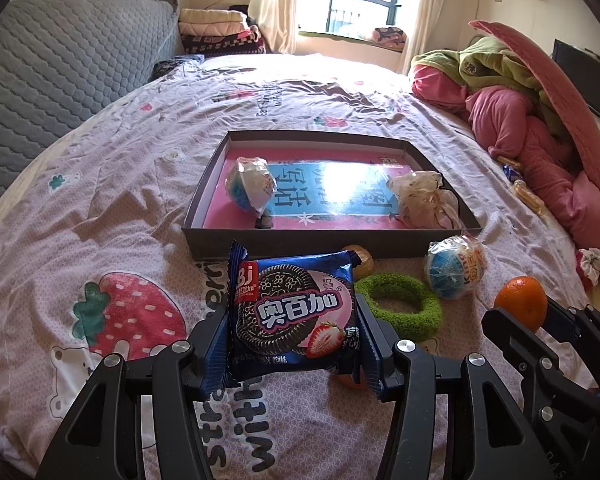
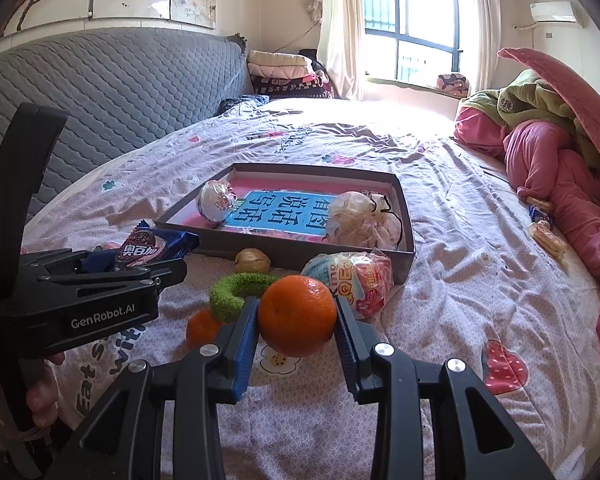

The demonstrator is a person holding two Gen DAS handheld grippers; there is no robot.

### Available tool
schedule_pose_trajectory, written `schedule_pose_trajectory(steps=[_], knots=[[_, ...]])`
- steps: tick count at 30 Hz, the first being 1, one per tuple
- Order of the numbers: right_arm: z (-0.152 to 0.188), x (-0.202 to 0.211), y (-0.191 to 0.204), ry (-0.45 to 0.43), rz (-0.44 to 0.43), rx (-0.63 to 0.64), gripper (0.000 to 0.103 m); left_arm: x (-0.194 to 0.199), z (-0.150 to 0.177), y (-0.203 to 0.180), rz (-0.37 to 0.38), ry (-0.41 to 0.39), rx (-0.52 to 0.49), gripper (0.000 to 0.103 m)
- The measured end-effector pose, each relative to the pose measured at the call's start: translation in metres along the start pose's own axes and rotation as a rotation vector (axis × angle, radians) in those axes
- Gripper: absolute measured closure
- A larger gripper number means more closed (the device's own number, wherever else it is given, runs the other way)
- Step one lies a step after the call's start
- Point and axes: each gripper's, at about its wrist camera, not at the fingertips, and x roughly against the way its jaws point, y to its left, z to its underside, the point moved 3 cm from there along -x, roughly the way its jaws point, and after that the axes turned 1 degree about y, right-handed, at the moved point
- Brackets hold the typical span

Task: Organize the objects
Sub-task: 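Lift the orange and biscuit packet and carry them toward the tray box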

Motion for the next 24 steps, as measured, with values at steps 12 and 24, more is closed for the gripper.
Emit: schedule_pose_trajectory(steps=[12,24], knots=[[-0.02,0.021,0.003,-0.058,-0.005,0.003,0.066,0.026,-0.007,-0.008,0.004,-0.054,-0.023,0.046],[-0.032,0.026,-0.002,-0.09,-0.005,-0.014,0.066,0.039,-0.012,-0.014,0.001,-0.108,-0.042,0.046]])
